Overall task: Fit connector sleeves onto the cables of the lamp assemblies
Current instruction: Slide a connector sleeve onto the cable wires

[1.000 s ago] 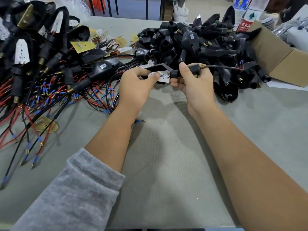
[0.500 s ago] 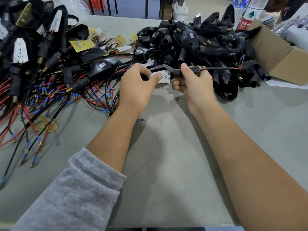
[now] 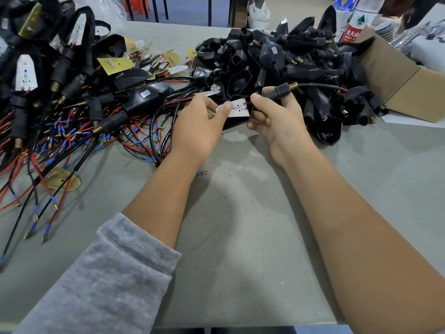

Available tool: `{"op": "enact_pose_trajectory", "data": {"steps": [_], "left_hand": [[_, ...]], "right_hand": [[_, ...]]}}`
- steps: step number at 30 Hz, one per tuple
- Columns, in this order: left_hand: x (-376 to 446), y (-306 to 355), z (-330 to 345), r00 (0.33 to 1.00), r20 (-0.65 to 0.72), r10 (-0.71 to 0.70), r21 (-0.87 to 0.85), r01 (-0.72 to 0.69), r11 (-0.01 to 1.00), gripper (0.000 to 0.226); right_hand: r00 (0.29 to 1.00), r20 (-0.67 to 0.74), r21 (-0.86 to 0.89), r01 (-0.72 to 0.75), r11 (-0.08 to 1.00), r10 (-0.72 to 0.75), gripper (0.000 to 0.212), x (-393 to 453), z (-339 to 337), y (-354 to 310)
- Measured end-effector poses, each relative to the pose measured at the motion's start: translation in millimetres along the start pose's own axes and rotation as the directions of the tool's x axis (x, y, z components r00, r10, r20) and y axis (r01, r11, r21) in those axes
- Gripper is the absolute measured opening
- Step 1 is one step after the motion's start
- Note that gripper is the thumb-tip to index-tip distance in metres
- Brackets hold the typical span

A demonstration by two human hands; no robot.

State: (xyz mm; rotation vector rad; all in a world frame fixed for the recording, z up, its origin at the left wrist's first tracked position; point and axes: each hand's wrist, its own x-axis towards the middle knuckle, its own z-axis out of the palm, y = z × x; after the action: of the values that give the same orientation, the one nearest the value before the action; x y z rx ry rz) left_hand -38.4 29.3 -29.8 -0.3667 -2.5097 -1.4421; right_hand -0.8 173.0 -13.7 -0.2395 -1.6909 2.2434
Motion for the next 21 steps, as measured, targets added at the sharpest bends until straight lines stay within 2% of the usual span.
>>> {"op": "enact_pose_trajectory", "data": {"steps": [6, 14, 18, 20, 21], "left_hand": [[-3.0, 5.1, 0.4, 1.0, -0.026, 0.015, -0.033, -0.016, 0.999, 0.026], [0.7, 6.1, -2.0, 0.992, -0.023, -0.12, -0.128, 0.116, 0.985, 0.034], [-1.8, 12.7, -2.4, 0.992, -0.049, -0.12, -0.385, 0.092, 0.918, 0.023], [-1.3, 14.8, -4.1, 0.988, -0.051, -0.146, -0.541, 0.095, 0.836, 0.024], [-0.8, 14.7, -4.6, 0.984, -0.008, -0.175, -0.604, 0.135, 0.786, 0.028]], "right_hand": [[0.999, 0.03, 0.028, 0.008, 1.0, -0.009, 0.026, -0.7, -1.4, 1.9], [1.0, -0.001, 0.16, 0.012, 0.987, -0.012, 0.016, 0.5, 3.0, 3.7], [0.999, 0.008, 0.236, -0.035, 0.971, 0.034, 0.016, 1.7, 2.2, 3.4], [0.998, 0.024, 0.282, -0.064, 0.957, 0.06, 0.015, 2.4, 1.9, 2.9], [0.997, 0.035, 0.299, -0.074, 0.951, 0.066, 0.016, 2.5, 1.4, 2.8]]}}
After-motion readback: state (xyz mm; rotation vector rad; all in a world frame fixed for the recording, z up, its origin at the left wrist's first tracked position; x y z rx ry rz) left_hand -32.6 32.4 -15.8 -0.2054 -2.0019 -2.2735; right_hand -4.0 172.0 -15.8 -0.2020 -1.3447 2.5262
